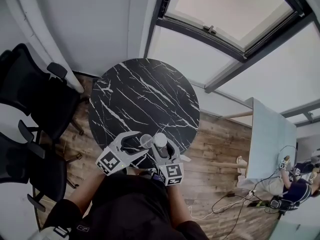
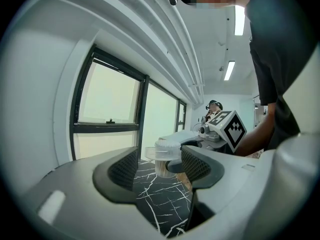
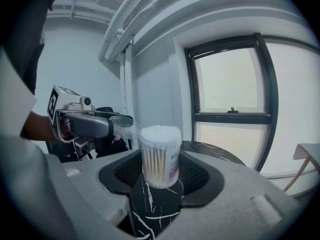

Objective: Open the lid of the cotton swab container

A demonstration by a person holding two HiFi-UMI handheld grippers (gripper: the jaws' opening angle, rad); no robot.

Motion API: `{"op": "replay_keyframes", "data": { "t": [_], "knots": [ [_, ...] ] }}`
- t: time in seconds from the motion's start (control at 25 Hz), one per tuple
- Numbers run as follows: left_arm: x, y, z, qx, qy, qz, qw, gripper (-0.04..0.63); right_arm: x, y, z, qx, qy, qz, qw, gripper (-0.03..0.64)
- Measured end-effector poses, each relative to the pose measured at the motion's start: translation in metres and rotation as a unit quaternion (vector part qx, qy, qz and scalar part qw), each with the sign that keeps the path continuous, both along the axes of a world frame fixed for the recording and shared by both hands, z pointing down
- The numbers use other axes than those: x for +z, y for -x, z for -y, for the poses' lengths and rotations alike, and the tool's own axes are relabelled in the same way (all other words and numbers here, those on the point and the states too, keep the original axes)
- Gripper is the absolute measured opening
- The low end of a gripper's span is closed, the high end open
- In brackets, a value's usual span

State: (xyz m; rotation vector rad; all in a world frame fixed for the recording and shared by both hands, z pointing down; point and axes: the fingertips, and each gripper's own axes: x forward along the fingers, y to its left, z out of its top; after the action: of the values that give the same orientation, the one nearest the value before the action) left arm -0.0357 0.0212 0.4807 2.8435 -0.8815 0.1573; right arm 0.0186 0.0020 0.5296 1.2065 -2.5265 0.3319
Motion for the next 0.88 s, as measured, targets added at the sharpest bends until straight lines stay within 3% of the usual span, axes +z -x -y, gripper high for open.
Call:
{"op": "replay_keyframes", "data": {
  "t": [0.88],
  "knots": [
    [-0.014, 0.009, 0.004, -0.015, -0.015, -0.017, 0.9996, 0.262, 0.005, -0.013, 0.007, 0.018, 0.0, -0.018, 1.0, 0.229]
  ]
}}
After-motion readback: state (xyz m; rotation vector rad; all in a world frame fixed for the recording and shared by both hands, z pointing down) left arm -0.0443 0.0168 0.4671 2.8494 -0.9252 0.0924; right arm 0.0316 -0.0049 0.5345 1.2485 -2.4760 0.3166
